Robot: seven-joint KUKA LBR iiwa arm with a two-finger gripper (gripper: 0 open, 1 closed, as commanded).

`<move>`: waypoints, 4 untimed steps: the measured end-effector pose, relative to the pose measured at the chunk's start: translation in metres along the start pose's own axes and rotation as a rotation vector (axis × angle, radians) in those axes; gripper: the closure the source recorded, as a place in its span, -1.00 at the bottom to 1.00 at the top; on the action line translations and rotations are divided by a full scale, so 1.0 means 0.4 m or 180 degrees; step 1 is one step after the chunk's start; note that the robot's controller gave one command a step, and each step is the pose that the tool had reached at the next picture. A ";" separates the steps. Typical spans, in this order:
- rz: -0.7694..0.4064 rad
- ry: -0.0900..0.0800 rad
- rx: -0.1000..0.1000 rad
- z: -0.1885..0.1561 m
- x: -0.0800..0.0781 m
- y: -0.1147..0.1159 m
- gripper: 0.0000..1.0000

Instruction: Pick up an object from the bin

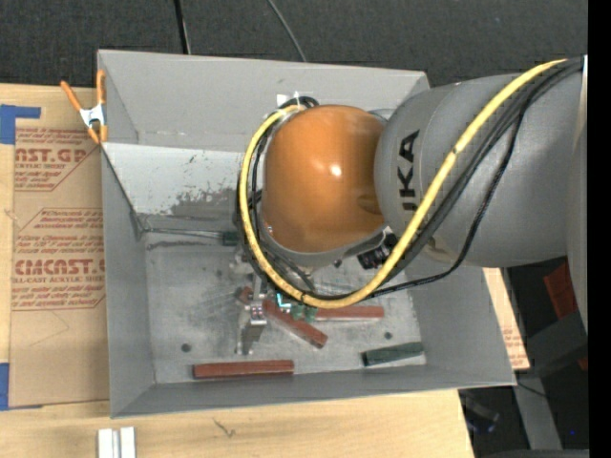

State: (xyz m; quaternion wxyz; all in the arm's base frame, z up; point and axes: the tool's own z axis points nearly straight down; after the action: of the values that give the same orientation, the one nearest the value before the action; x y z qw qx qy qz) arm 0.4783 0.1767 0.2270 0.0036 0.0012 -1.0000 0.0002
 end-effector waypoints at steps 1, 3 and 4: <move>0.0006 -0.0023 -0.0004 -0.009 -0.005 -0.002 -1.00; -0.0311 -0.0048 -0.0005 0.270 -0.140 -0.096 -1.00; -0.0152 -0.0040 -0.0013 0.373 -0.092 -0.128 1.00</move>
Offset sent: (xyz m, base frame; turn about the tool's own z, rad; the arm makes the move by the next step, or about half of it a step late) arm 0.0318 -0.0752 -0.1570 -0.1901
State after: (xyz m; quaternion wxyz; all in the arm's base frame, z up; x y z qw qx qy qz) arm 0.5139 0.1255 0.0773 -0.0027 0.0251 -0.9997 -0.0019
